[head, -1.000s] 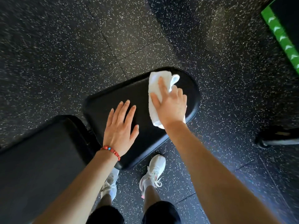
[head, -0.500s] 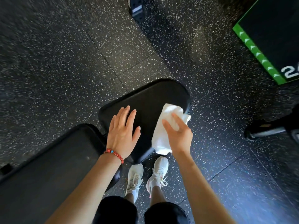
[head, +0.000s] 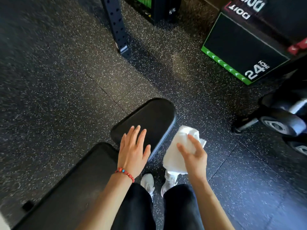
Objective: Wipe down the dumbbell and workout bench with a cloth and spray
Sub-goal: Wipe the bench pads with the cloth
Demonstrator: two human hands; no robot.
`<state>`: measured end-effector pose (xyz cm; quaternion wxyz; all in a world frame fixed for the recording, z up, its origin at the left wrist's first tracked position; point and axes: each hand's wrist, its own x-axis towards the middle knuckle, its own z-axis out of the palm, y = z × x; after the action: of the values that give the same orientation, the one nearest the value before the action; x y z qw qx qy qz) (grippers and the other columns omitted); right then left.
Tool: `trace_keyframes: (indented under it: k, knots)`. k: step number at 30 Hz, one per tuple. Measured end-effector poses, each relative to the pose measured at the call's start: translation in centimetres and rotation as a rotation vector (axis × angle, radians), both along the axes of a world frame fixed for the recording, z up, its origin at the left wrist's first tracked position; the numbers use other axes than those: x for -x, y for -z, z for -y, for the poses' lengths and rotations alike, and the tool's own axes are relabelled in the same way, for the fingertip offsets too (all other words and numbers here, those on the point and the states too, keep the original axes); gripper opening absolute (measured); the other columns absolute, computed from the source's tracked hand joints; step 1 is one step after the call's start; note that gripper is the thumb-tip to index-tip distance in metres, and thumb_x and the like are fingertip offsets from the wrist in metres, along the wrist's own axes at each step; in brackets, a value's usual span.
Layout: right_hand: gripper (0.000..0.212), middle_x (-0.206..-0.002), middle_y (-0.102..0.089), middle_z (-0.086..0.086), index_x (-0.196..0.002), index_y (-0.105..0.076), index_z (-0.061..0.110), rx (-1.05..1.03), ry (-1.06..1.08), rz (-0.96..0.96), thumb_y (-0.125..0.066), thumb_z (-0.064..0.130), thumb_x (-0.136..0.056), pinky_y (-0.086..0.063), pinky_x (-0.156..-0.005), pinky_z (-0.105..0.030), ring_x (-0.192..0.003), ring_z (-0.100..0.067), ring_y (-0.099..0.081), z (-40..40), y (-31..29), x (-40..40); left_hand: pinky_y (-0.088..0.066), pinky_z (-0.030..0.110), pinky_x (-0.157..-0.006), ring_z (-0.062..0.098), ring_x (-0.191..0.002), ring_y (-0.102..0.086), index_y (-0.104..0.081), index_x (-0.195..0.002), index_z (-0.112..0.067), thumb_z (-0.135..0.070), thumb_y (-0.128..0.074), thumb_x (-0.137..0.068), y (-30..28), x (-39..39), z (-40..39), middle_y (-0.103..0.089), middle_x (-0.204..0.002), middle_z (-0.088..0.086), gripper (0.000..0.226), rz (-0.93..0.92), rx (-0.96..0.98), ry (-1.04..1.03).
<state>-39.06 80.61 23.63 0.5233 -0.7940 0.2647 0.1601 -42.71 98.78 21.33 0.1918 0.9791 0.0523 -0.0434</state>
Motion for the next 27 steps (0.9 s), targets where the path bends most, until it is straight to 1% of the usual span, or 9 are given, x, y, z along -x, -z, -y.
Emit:
trace_keyframes:
  k: [5,10,13,18,22,24,27]
  knots:
    - [0.044,-0.102,-0.061,-0.001,-0.119,-0.058,0.03,-0.014,0.033,0.027,-0.073,0.024,-0.077,-0.05,-0.083,-0.04,-0.092,-0.02,-0.056,3.7,-3.3,0.7,-0.046,0.058,-0.091,0.04,-0.118,-0.053,-0.06,-0.119,-0.001,-0.034,-0.037,-0.087,-3.5,-1.3,2.6,-0.056,-0.128,0.021,0.052,0.021,0.005,0.051]
    - [0.046,-0.098,-0.057,0.002,-0.121,-0.057,0.028,-0.011,0.104,0.073,-0.072,0.022,-0.078,-0.049,-0.083,-0.038,-0.091,-0.02,-0.055,8.4,-5.8,-1.1,-0.046,0.057,-0.092,0.04,-0.12,-0.052,-0.06,-0.119,-0.002,-0.034,-0.037,-0.088,-5.9,-4.5,6.6,-0.056,-0.128,0.021,0.051,0.024,0.002,0.132]
    - [0.046,-0.104,-0.058,0.001,-0.122,-0.056,0.028,-0.035,0.126,0.108,-0.071,0.022,-0.079,-0.05,-0.086,-0.04,-0.096,-0.021,-0.056,11.7,-6.9,-3.2,-0.046,0.057,-0.092,0.039,-0.119,-0.053,-0.06,-0.119,-0.002,-0.034,-0.036,-0.088,-7.1,-7.4,9.9,-0.056,-0.128,0.021,0.051,0.019,-0.015,0.174]
    - [0.042,-0.105,-0.06,0.0,-0.12,-0.057,0.028,-0.035,0.102,0.165,-0.07,0.023,-0.08,-0.049,-0.081,-0.033,-0.095,-0.02,-0.056,18.6,-8.6,-8.0,-0.046,0.056,-0.094,0.038,-0.12,-0.052,-0.058,-0.122,-0.002,-0.035,-0.034,-0.089,-9.3,-12.8,16.7,-0.055,-0.129,0.02,0.052,0.038,-0.037,0.224]
    - [0.04,-0.104,-0.06,0.001,-0.118,-0.059,0.03,-0.017,0.108,0.201,-0.07,0.025,-0.08,-0.052,-0.083,-0.04,-0.095,-0.021,-0.058,24.0,-10.3,-11.9,-0.047,0.056,-0.092,0.038,-0.117,-0.054,-0.058,-0.122,-0.002,-0.035,-0.035,-0.088,-11.6,-17.0,21.8,-0.057,-0.127,0.021,0.052,0.049,-0.056,0.247]
    - [0.04,-0.105,-0.061,0.0,-0.116,-0.058,0.033,-0.016,0.121,0.226,-0.071,0.025,-0.079,-0.052,-0.081,-0.04,-0.094,-0.021,-0.058,26.1,-11.0,-13.7,-0.047,0.056,-0.092,0.037,-0.116,-0.056,-0.059,-0.121,-0.003,-0.036,-0.035,-0.088,-12.5,-19.0,23.9,-0.058,-0.126,0.02,0.053,0.06,-0.068,0.263]
    - [0.043,-0.106,-0.059,0.001,-0.121,-0.058,0.028,-0.018,0.134,0.252,-0.071,0.025,-0.079,-0.05,-0.082,-0.037,-0.097,-0.02,-0.057,28.5,-12.3,-16.1,-0.048,0.054,-0.091,0.035,-0.114,-0.058,-0.06,-0.121,-0.004,-0.037,-0.034,-0.087,-13.7,-21.7,26.2,-0.06,-0.123,0.018,0.053,0.051,-0.098,0.291]
